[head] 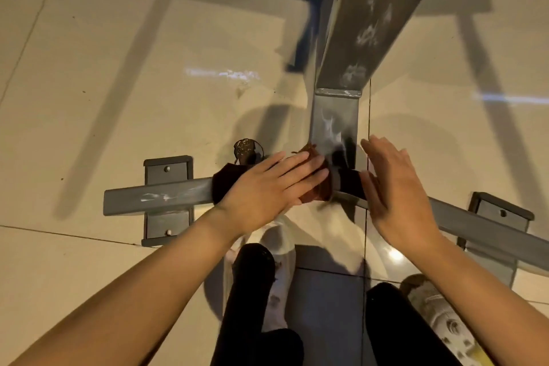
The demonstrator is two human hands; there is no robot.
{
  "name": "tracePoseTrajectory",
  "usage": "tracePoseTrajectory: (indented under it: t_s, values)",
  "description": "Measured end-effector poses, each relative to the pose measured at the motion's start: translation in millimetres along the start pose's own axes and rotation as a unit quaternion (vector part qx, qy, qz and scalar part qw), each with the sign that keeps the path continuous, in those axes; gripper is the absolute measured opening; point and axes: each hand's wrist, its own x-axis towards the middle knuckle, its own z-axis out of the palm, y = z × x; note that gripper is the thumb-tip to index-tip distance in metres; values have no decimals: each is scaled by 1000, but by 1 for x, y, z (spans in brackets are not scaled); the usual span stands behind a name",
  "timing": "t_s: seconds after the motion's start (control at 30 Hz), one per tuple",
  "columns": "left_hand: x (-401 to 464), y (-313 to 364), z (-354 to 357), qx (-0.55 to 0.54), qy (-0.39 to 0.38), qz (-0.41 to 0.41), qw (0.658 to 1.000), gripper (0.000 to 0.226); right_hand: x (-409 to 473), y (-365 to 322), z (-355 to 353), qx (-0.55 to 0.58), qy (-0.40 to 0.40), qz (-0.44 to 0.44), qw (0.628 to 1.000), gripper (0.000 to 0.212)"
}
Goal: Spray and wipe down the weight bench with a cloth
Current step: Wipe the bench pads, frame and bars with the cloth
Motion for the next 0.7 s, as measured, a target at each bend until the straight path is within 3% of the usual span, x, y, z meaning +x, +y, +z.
tracePoseTrajectory:
  t_s: [0.07,0.13,0.27,0.37,0.43,0.53,0.63,0.7]
  values:
    - [18,-1,3,34,-26,35,998,61,-7,1,-1,3,1,44,999,46]
    - [26,3,7,59,-6,44,997,60,-9,-4,1,-7,-4,33,999,50]
    - [12,-3,1,27,-1,29,999,60,-8,4,8,-180,-34,-100,978,60]
    - [-51,-30,-2,-26,-20,-52,998,61,0,28,9,-268,-72,-121,953,72]
    - [-101,-42,-3,-25,-34,-120,992,63,0,39,13,-268,-64,-124,953,75]
    - [-118,-45,-2,-1,-44,-156,987,59,0,39,17,-250,-23,-152,956,74]
    - [-74,-26,7,59,-31,-94,993,62,-1,37,16,-243,-20,-150,958,75]
    - [-28,-6,8,44,-4,-64,997,62,-1,37,16,-237,-22,-140,961,77]
